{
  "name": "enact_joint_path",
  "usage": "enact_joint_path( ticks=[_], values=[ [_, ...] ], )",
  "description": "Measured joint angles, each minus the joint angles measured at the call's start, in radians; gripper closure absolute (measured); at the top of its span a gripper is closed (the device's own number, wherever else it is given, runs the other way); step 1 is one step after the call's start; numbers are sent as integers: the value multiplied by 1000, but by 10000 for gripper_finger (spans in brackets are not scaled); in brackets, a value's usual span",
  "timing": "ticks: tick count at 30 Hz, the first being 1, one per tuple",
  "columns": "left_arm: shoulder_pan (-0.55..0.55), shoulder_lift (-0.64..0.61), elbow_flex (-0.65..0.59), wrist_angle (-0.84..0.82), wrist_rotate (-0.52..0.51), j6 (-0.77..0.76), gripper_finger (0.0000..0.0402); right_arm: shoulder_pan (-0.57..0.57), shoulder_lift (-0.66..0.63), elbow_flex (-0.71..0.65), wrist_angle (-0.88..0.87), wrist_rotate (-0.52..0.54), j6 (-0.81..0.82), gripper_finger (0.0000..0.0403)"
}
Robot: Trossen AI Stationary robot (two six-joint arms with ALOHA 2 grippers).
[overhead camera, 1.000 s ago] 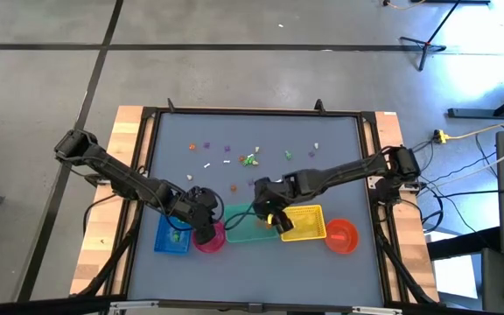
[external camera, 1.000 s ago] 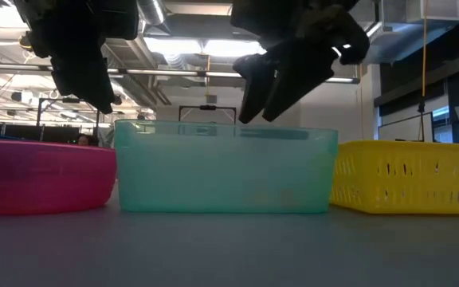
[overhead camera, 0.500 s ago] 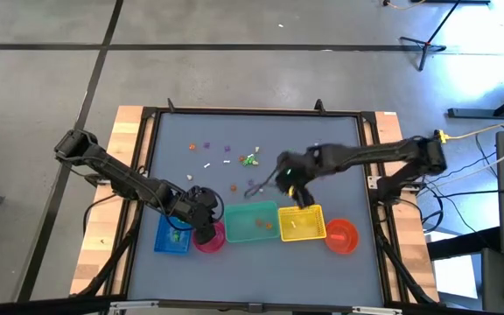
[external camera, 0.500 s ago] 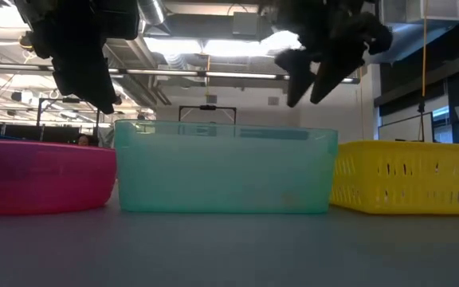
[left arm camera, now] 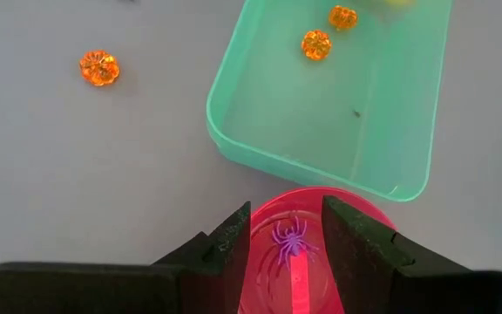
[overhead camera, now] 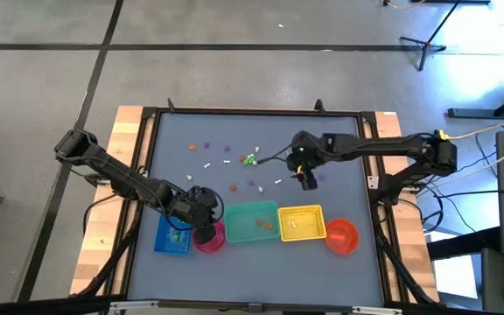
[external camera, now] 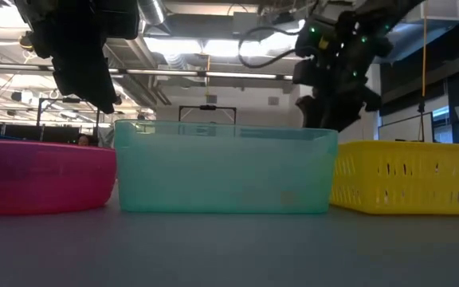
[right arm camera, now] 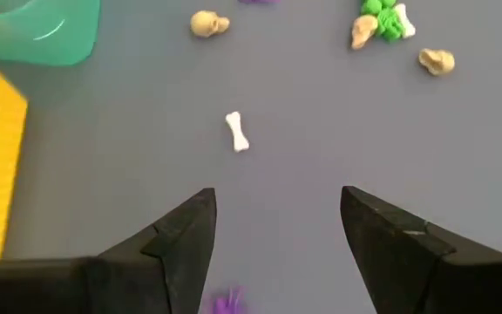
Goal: Sort Halloween decoration
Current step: Put the white bone toy into the yellow bin
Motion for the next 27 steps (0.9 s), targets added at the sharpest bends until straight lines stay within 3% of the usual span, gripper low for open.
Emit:
enact_joint_path(
  ticks=[9,19,27],
  values=[
    [0,0,0,0,0,0,274,2,6,-99,292,-64,9,159],
    [2,0,0,10,-15,0,274,2,95,-100,301,-109,65,159],
    [18,0,0,15,-174,1,274,2,112,-100,305,-89,95,159]
  ],
)
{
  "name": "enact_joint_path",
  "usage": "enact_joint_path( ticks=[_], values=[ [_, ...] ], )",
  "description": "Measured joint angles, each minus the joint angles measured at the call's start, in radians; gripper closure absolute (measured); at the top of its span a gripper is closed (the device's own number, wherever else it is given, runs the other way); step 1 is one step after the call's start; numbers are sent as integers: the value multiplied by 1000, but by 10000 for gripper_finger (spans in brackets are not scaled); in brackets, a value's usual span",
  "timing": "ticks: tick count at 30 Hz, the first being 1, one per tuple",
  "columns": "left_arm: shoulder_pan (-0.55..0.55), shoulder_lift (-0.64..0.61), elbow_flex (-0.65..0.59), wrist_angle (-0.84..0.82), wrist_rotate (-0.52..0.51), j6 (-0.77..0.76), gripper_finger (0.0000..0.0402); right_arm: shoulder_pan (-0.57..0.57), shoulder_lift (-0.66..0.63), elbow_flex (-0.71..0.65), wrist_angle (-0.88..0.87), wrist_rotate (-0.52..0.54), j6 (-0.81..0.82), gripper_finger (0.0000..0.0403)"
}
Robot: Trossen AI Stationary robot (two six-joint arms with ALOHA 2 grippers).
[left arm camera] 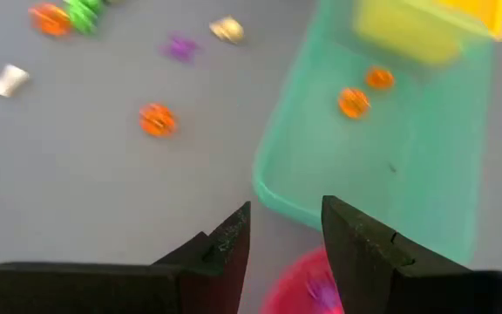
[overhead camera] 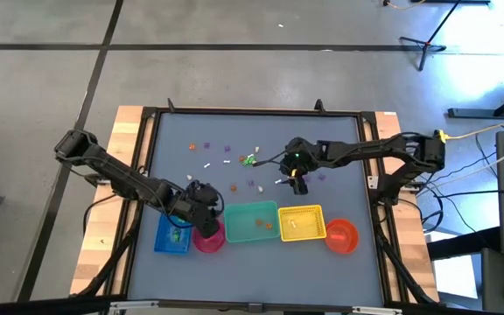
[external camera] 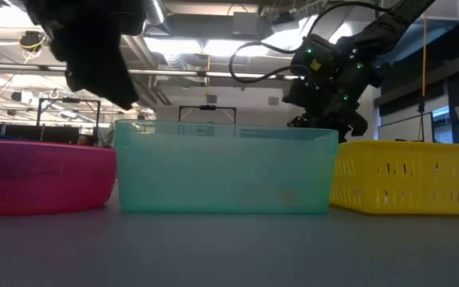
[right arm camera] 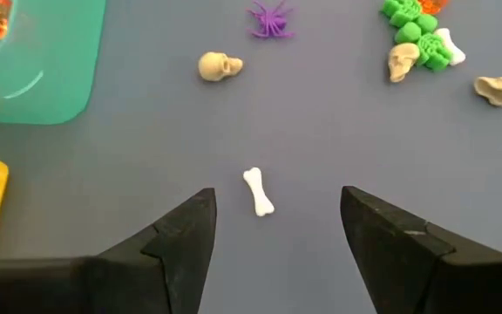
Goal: Sort Halloween decoration
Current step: Put the white bone toy into the yellow bin
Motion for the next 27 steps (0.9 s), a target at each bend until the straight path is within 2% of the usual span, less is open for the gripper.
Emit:
enact_joint_path(
  ticks=[3,12,16,27],
  values=[
    [34,0,0,8,-40,0,274,0,0,0,-1,0,0,159],
    [138,0,0,95,-31,23,274,0,54,0,35,9,-9,159],
    [154,0,0,126,-10,77,274,0,83,0,57,10,-10,159],
    [159,0,0,132,-2,79,274,0,147,1,68,6,-10,169]
  ],
)
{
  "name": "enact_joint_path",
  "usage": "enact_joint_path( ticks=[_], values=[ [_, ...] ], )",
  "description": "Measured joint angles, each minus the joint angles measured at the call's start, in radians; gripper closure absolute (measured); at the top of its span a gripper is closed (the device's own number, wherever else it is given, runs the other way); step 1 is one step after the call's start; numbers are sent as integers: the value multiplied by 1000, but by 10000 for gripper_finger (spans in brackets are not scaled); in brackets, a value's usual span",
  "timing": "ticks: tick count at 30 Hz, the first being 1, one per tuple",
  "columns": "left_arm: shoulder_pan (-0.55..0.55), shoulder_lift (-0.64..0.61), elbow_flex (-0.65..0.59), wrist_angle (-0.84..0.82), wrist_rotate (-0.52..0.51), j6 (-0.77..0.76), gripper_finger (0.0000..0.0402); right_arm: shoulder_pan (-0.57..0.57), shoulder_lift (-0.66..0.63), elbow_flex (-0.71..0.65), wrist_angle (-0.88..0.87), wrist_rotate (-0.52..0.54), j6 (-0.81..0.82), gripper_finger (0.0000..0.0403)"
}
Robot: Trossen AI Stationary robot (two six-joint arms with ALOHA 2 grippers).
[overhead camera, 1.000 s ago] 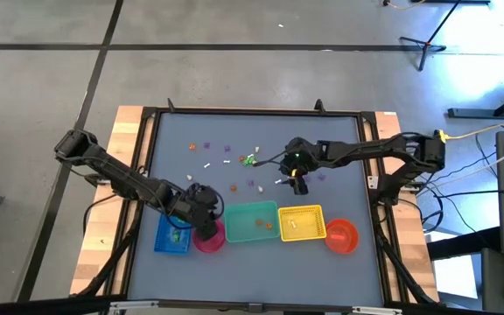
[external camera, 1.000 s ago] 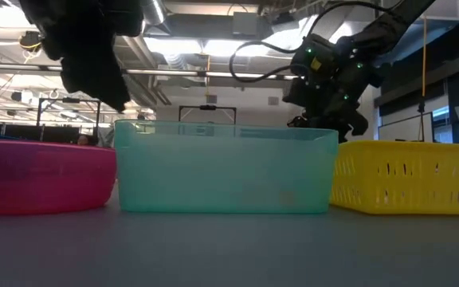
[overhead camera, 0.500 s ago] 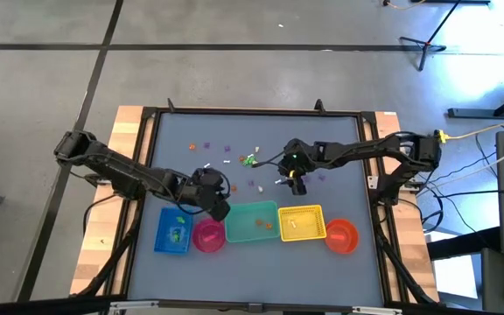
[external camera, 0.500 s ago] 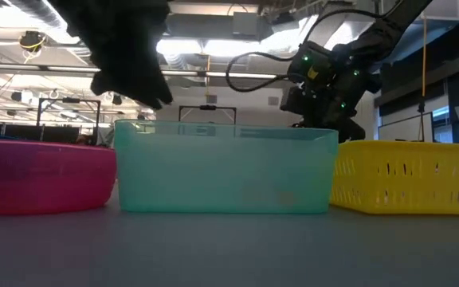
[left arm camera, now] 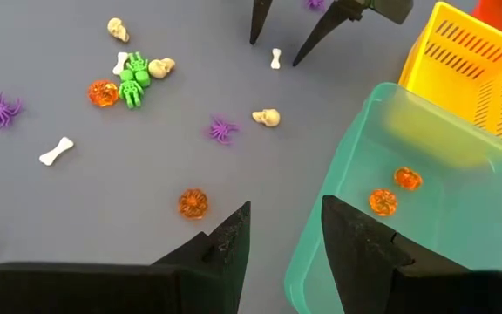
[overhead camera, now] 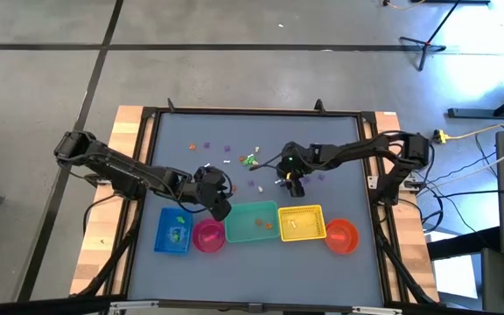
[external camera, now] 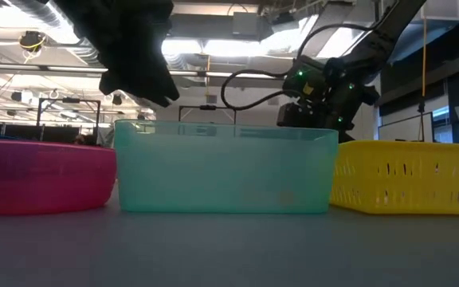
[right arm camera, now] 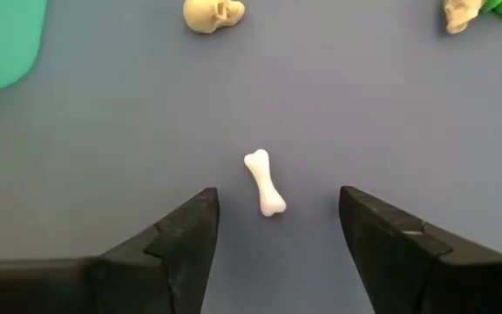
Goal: Sort Halloween decoration
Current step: Put the white bone toy into the yellow bin
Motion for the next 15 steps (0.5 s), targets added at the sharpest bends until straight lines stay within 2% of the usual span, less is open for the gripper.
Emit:
enact_joint_path(
  ticks=[15],
  values=[
    [0,0,0,8,0,0,274,0,13,2,6,-15,0,292]
  ],
)
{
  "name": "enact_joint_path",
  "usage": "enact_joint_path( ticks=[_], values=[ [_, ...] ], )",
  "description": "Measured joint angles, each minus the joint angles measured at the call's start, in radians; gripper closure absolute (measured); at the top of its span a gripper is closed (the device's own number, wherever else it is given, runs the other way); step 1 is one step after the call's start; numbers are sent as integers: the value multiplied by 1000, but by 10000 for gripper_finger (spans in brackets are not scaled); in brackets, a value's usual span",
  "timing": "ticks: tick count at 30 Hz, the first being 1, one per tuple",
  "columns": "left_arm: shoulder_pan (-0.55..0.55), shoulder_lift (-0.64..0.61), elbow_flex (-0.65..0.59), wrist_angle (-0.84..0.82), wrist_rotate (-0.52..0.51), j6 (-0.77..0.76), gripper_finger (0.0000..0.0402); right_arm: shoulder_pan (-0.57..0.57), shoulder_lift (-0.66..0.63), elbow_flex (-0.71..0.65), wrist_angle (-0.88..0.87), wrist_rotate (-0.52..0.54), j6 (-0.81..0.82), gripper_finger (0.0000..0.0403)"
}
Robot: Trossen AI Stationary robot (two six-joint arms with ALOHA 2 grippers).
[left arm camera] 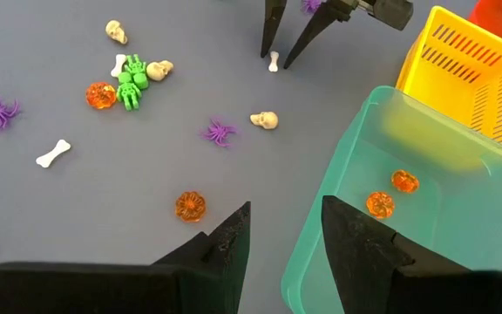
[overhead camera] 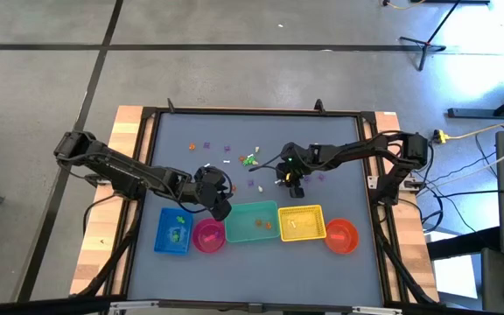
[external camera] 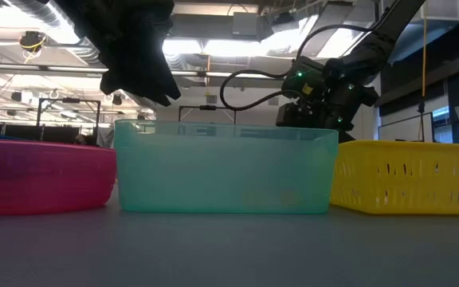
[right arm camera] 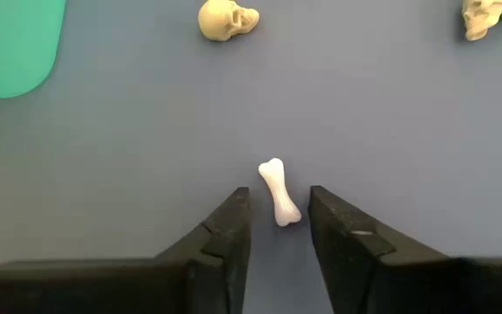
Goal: Sort Halloween decoration
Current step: Put the white bone toy into the yellow bin
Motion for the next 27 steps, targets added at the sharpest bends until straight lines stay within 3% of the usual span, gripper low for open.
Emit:
enact_joint_path(
  ticks=[20,27],
  values=[
    [0,0,0,0,0,0,274,0,1,-1,-5,8,0,365],
    [0,0,0,0,0,0,274,0,1,-1,-6,8,0,370]
  ],
)
